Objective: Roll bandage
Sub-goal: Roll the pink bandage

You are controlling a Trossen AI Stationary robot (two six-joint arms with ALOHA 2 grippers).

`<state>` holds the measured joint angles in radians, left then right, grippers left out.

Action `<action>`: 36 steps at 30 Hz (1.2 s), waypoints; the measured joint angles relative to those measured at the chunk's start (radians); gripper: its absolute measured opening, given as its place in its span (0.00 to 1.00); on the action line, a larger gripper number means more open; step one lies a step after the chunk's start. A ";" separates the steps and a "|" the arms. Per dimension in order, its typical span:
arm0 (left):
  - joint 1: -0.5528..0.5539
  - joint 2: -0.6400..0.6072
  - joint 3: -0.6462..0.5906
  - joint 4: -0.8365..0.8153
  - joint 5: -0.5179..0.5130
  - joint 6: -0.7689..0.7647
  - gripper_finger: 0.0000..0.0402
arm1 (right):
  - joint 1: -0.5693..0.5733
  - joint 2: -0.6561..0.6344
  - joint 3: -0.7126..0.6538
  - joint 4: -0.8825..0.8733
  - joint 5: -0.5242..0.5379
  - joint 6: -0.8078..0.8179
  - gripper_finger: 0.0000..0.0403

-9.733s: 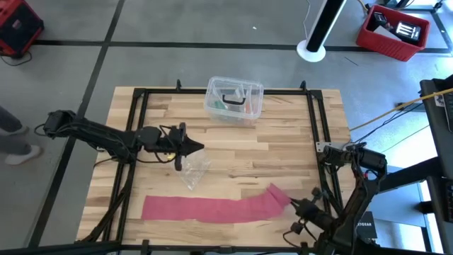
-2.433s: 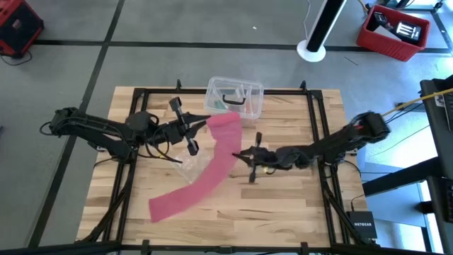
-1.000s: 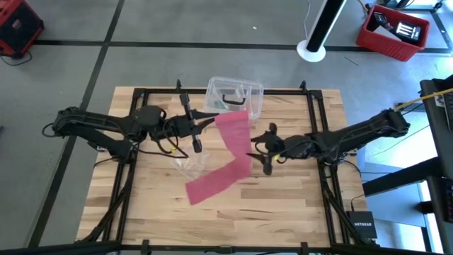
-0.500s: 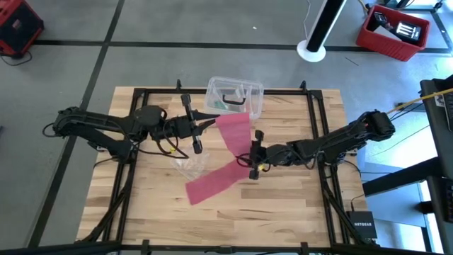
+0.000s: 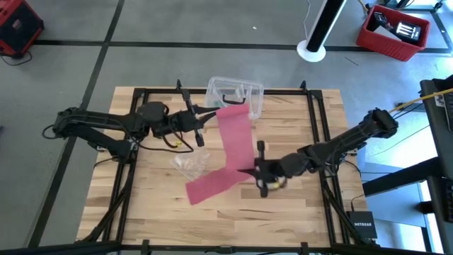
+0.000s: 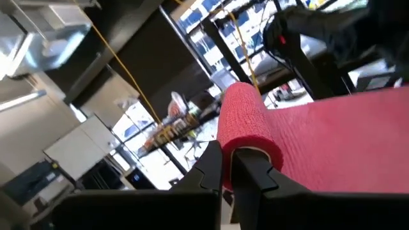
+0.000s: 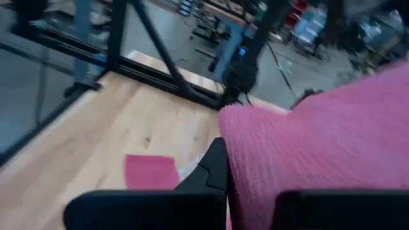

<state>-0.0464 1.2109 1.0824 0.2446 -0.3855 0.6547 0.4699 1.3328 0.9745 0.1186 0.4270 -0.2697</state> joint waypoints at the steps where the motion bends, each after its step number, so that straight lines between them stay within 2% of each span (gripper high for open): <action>1: 0.001 0.004 -0.001 -0.009 -0.001 -0.008 0.01 | 0.015 0.000 0.020 -0.008 0.013 -0.005 0.02; 8: -0.002 0.022 -0.072 0.023 -0.040 -0.021 0.01 | 0.103 0.000 0.153 -0.068 0.077 -0.107 0.01; 13: -0.008 0.023 -0.145 0.107 -0.045 -0.052 0.01 | 0.143 0.001 0.213 -0.073 0.121 -0.173 0.01; 21: -0.060 0.040 -0.213 0.154 -0.046 -0.053 0.01 | 0.145 0.000 0.281 -0.059 0.113 -0.224 0.00; 27: -0.107 0.131 -0.213 0.171 -0.047 -0.039 0.01 | 0.088 0.001 0.320 0.012 0.105 -0.251 0.00; 36: -0.200 0.214 -0.213 0.188 -0.051 0.032 0.00 | -0.032 0.001 0.380 0.003 0.113 -0.218 0.00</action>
<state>-0.2462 1.4251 0.8696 0.4327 -0.4370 0.6870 0.4377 1.3334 1.3549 0.1217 0.5404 -0.4873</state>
